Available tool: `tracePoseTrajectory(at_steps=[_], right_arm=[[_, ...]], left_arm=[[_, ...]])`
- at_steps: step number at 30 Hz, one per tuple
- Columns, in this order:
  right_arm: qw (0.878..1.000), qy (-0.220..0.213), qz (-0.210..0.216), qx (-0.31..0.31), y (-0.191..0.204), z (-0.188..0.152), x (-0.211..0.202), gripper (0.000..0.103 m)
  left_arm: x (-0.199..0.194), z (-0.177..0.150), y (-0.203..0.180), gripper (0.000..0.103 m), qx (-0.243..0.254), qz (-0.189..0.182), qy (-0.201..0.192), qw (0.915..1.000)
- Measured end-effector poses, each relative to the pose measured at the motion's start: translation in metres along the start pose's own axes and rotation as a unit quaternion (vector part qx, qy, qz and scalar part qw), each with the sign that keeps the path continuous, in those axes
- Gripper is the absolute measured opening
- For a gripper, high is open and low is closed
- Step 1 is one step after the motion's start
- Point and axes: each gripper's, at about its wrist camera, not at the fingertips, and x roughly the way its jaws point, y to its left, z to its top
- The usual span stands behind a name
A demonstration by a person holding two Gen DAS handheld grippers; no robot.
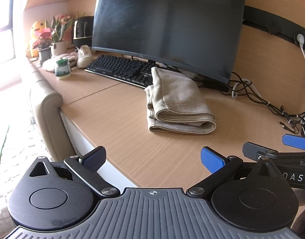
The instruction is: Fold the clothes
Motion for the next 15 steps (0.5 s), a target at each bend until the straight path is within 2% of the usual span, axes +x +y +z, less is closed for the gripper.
tracePoseTrajectory(at_steps=[15], right_arm=[[1.000,-0.012,-0.002,-0.005,0.0033,0.0013,-0.0075,0.103]], left_arm=[[-0.0036,-0.0030,0.0012,0.103,-0.002,0.004,0.002,1.0000]])
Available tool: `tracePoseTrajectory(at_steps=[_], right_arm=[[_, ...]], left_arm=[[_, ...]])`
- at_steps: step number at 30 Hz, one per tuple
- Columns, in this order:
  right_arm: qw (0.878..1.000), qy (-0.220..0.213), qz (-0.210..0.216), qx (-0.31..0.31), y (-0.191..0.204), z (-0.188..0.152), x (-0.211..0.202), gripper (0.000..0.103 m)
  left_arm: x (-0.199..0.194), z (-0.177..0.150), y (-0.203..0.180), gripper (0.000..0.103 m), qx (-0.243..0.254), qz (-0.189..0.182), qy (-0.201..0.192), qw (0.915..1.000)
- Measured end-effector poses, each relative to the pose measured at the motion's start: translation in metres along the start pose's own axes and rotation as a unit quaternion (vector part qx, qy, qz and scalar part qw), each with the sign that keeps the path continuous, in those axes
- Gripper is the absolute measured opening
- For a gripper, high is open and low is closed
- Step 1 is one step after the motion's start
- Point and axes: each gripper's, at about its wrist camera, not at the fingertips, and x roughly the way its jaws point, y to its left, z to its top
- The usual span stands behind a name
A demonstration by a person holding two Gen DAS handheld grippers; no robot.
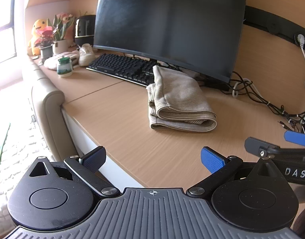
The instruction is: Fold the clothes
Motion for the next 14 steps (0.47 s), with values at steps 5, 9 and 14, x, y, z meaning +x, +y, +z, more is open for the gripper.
tracePoseTrajectory(at_steps=[5,9,14], right_arm=[[1.000,0.003,0.005,-0.004,0.0022,0.0010,0.0013,0.103],[1.000,-0.001,0.003,-0.005,0.0038,0.0013,-0.0003,0.103],[1.000,-0.001,0.006,-0.002,0.0048,0.0020,0.0004,0.103]], left_arm=[[-0.0016,0.0007,0.0030,0.103,-0.005,0.005,-0.004,1.0000],[-0.0029,0.0003,0.0031,0.103,-0.003,0.006,-0.008,0.9999],[-0.0032,0.0011,0.0032,0.103,0.003,0.014,-0.014,0.9998]])
